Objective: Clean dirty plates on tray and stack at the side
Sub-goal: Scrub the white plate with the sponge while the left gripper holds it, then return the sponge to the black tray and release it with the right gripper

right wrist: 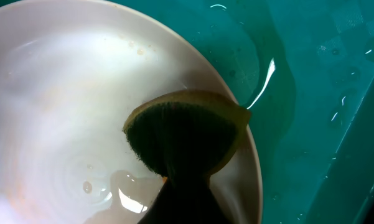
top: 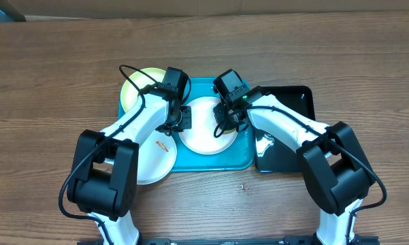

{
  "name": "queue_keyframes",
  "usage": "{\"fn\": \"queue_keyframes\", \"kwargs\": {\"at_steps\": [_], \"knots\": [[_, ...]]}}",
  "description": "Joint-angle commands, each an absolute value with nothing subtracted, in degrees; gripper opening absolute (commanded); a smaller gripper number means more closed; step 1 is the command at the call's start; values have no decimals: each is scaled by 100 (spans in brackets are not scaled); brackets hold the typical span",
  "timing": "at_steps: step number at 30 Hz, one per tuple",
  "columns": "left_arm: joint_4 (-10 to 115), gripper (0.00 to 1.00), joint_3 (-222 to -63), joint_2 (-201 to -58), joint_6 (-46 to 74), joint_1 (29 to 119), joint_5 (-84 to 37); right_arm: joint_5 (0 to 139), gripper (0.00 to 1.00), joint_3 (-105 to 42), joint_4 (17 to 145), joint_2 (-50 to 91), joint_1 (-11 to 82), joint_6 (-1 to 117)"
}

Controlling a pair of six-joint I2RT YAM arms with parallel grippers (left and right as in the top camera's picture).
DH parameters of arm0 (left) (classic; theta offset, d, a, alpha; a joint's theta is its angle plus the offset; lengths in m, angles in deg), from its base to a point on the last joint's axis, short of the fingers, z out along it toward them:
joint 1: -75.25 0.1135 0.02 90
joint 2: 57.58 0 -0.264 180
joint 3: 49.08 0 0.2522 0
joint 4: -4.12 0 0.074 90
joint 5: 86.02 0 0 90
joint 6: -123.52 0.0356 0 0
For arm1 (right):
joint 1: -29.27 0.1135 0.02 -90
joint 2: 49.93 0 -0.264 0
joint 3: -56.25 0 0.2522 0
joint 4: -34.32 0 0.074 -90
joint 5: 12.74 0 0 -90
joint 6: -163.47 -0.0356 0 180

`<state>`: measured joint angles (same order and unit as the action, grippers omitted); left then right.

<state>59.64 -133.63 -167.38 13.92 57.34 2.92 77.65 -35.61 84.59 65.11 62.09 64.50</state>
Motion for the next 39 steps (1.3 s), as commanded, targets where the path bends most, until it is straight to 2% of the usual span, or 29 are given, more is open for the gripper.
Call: {"fn": "queue_keyframes", "kwargs": {"at_steps": [1, 8, 19, 26, 30, 33, 39], "knots": [[5977, 6, -13317, -16784, 1379, 5721, 287, 7968, 4, -3398, 8411, 6563, 6203, 6450], [5977, 5, -13317, -16784, 1379, 5723, 287, 7675, 4, -3017, 8088, 6762, 6201, 6100], [5977, 4, -13317, -16784, 1379, 5723, 289, 4694, 4, -3008, 7753, 6900, 6155, 6131], [5982, 5, -13317, -16784, 1379, 5723, 289, 2797, 4, -3708, 7845, 6271, 5315, 6153], [5982, 9, -13317, -16784, 1379, 5723, 287, 2816, 4, -3758, 8232, 5694, 4786, 6209], [5979, 11, -13317, -16784, 1377, 5723, 287, 3135, 4, -3758, 8975, 5340, 4325, 6507], [5973, 17, -13317, -16784, 1377, 5723, 287, 5354, 4, -3701, 10350, 5208, 3689, 6498]]}}
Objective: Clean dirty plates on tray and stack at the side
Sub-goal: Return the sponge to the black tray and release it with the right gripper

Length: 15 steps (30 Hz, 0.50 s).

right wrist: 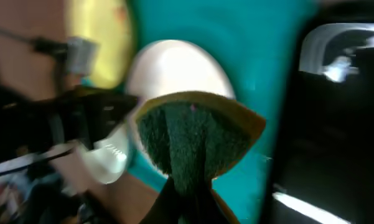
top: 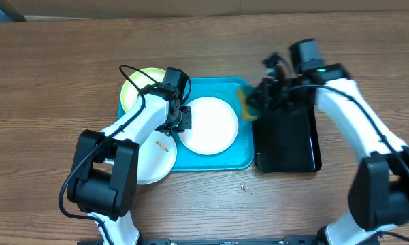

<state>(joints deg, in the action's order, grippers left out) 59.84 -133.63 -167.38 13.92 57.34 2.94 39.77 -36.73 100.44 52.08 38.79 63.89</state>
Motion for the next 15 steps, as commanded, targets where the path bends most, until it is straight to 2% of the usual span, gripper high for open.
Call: {"fn": "queue_keyframes", "kwargs": {"at_steps": [1, 7, 15], "knots": [[5966, 19, -13317, -16784, 1377, 5723, 285, 5734, 4, -3638, 10442, 5208, 3652, 6496], [5968, 22, -13317, -16784, 1377, 5721, 283, 7349, 4, -3116, 10356, 5208, 3632, 6076], [5971, 22, -13317, -16784, 1377, 5721, 287, 7422, 5, -2335, 9436, 5213, 3632, 5993]]}}
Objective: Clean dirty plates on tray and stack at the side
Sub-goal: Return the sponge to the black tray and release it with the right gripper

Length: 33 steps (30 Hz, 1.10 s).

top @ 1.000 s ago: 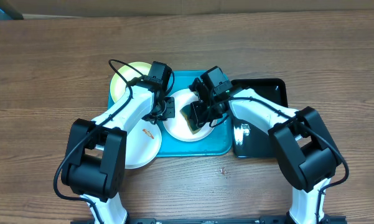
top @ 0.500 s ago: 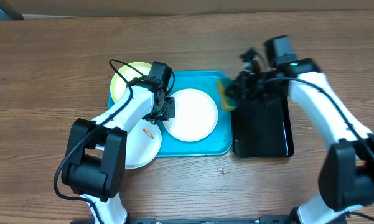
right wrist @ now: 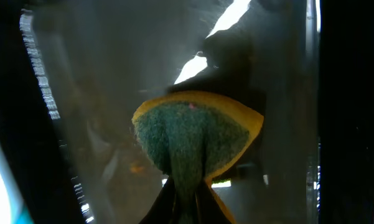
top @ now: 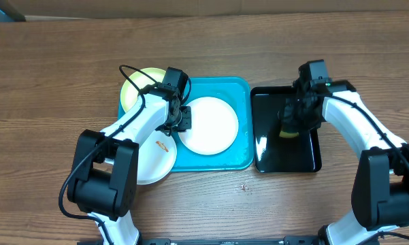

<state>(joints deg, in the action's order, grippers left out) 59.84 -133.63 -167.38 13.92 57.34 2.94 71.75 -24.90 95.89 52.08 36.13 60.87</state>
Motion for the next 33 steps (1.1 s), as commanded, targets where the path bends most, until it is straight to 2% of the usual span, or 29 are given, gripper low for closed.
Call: {"fn": "queue_keyframes", "kwargs": {"at_steps": [1, 3, 6, 7, 8, 12, 15, 16, 17, 18, 24, 33], "knots": [[5971, 22, -13317, -16784, 1377, 5721, 287, 7422, 8, -2307, 9414, 5213, 3632, 5993], [5971, 17, -13317, -16784, 1377, 5721, 285, 7419, 26, -2305, 9410, 5213, 3632, 5995], [5968, 17, -13317, -16784, 1377, 5721, 285, 7415, 47, -2377, 9451, 5211, 3632, 5993], [5984, 13, -13317, -16784, 1379, 5721, 287, 7402, 51, -2451, 9530, 5204, 3632, 5995], [5988, 4, -13317, -16784, 1379, 5721, 289, 7400, 53, -2567, 9644, 5189, 3624, 5993], [5957, 4, -13317, -16784, 1375, 5723, 278, 7400, 56, -3419, 10352, 5101, 3512, 5969], [5992, 4, -13354, -16777, 1375, 5723, 248, 7404, 84, -4250, 10951, 5079, 3289, 5971], [6102, 4, -13435, -16777, 1375, 5723, 294, 7402, 90, -4580, 11115, 5079, 3125, 5967], [6148, 4, -13472, -16773, 1375, 5723, 307, 7400, 91, -4672, 11154, 5079, 3066, 5962], [6257, 4, -13564, -16766, 1375, 5723, 322, 7400, 100, -4820, 11220, 5079, 2950, 5917], [6847, 4, -14419, -16729, 1379, 5725, 488, 7402, 100, -4973, 11329, 5099, 2472, 5844], [7643, 4, -15636, -16729, 1499, 5723, 1352, 7402, 100, -4973, 11290, 5101, 2426, 5844]]}}
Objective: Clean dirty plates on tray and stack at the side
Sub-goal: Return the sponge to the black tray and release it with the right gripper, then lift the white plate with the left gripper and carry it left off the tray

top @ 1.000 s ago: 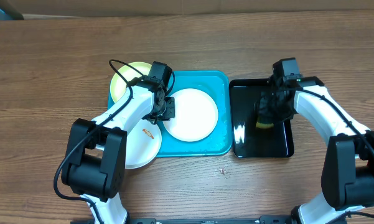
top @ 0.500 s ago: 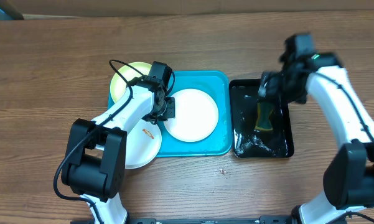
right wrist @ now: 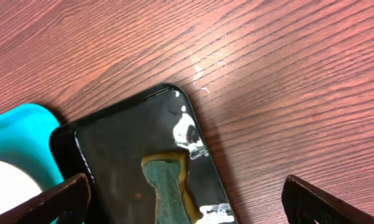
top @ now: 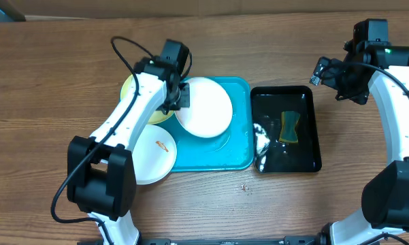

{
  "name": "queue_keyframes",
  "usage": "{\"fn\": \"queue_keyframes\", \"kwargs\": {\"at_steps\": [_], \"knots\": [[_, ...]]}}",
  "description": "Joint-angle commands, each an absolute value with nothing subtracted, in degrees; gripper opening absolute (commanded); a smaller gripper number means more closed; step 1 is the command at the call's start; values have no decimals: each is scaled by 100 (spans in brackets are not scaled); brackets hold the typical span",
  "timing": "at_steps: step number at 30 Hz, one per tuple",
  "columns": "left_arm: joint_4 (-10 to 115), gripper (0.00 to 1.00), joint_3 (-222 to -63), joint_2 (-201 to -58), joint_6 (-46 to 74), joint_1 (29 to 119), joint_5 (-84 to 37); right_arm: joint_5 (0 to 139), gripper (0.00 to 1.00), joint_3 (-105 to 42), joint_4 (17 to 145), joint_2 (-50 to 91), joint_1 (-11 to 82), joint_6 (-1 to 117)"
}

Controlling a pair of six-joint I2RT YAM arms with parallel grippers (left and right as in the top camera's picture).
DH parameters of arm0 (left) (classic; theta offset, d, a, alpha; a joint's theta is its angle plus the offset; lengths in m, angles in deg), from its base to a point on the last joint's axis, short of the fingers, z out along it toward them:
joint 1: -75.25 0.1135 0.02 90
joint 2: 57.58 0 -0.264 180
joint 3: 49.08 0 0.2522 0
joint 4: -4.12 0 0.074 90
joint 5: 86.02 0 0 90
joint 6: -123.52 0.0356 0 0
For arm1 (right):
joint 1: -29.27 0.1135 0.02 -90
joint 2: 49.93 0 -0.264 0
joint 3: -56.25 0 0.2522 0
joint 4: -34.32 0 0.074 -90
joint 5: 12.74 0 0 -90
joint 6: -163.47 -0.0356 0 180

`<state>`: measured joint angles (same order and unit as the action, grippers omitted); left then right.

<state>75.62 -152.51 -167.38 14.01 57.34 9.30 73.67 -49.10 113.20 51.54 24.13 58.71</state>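
A clean-looking white plate (top: 205, 107) hangs over the far left part of the teal tray (top: 235, 153). My left gripper (top: 179, 96) is shut on its left rim. A yellow-green plate (top: 135, 92) shows partly under that arm. A white plate with an orange smear (top: 155, 151) lies on the table left of the tray. The yellow-and-green sponge (top: 289, 127) (right wrist: 169, 186) lies loose in the black tray (top: 286, 156) (right wrist: 112, 149). My right gripper (top: 331, 73) (right wrist: 185, 186) is open, above the wood by the black tray's far right corner.
The black tray holds water with white foam (top: 260, 136) at its left side. Its far right corner (right wrist: 174, 90) and the teal tray's corner (right wrist: 22, 134) show in the right wrist view. Bare wood (top: 272, 41) lies beyond both trays.
My right gripper has let go of the sponge, which now lies in the black tray, and stands open higher and farther right. The left gripper has moved the white plate toward the far left.
First the right gripper pressed the sponge on the white plate on the teal tray while the left held the rim. Then the sponge was at the teal tray's right edge, then down in the black tray. Now it lies released there, and the plate has shifted.
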Motion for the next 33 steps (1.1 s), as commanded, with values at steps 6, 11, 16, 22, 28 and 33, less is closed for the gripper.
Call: {"fn": "queue_keyframes", "kwargs": {"at_steps": [6, 11, 16, 22, 28, 33], "knots": [[7918, 4, -16246, -16729, 1593, 5708, 1341, 7402, 100, -4973, 11292, 5101, 2426, 5844], [8093, 4, -16819, -16729, 1591, 5481, 1349, 7402, 100, -4973, 11290, 5101, 2426, 5844], [8104, 4, -17271, -16729, 1499, 4991, 1708, 7402, 100, -4973, 11290, 5101, 2426, 5844], [8043, 4, -17400, -16729, 1307, 4169, 2818, 7402, 100, -4973, 11290, 5101, 2426, 5844], [8023, 4, -17400, -16731, 1268, 3223, 4545, 7402, 100, -4973, 11292, 5101, 2426, 5844], [8019, 4, -17400, -16731, 1268, 2560, 5535, 7402, 100, -4973, 11290, 5101, 2426, 5844]]}}
